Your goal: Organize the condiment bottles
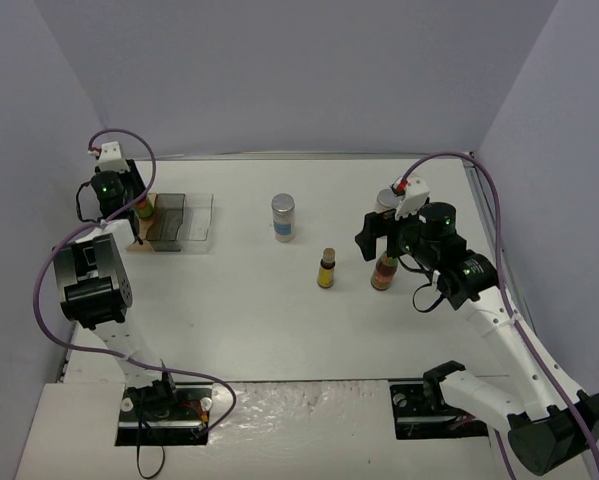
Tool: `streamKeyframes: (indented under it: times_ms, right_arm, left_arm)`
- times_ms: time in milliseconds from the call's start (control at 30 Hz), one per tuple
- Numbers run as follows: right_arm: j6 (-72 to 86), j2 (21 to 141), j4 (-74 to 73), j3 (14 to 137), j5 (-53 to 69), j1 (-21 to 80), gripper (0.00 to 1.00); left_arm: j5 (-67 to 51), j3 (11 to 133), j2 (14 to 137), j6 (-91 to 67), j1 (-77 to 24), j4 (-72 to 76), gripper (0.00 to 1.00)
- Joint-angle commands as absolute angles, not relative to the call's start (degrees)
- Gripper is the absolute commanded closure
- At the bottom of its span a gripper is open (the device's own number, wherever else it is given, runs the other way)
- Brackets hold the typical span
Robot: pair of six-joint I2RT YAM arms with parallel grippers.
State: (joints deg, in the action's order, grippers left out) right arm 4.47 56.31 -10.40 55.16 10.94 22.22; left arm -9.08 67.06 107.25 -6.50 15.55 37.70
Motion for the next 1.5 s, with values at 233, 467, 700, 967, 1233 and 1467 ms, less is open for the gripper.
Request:
streamKeyframes:
  times_ms: [233,467,700,967,1233,1467]
  right_arm:
    - [5.8,55.0,-6.2,52.3,9.3,22.6,0.00]
    - [6.8,53.2,-6.8,51.7,7.2,22.5,0.00]
    - [10.4,50.4,-7.7,51.2,0.0,22.5,0.00]
    - [15.1,52.6,-9.6,50.6,-8.0,22.5,0.00]
    - [17.4,58.7,-9.0,49.0,-11.8,22.6,0.00]
    - [17.6,62.4,-3.8,45.7,-12.1,22.8,0.09]
  left_arm:
    - [-11.6,68.8,106.8,-6.5,15.9,50.8,0.70]
    - [-11.7,67.0,106.4,-7.2,15.9,51.2,0.39]
    - [-10.5,64.6,99.4,-7.1,15.8,45.9,0.03]
    - [-6.2,69.3,87.5,-9.4,15.3,16.7,0.03]
    - [-3.2,74.0,75.1,-10.4,6.6,-12.2,0.03]
    - [-4.4,70.8,64.7,-12.0,-3.3,-18.9,0.03]
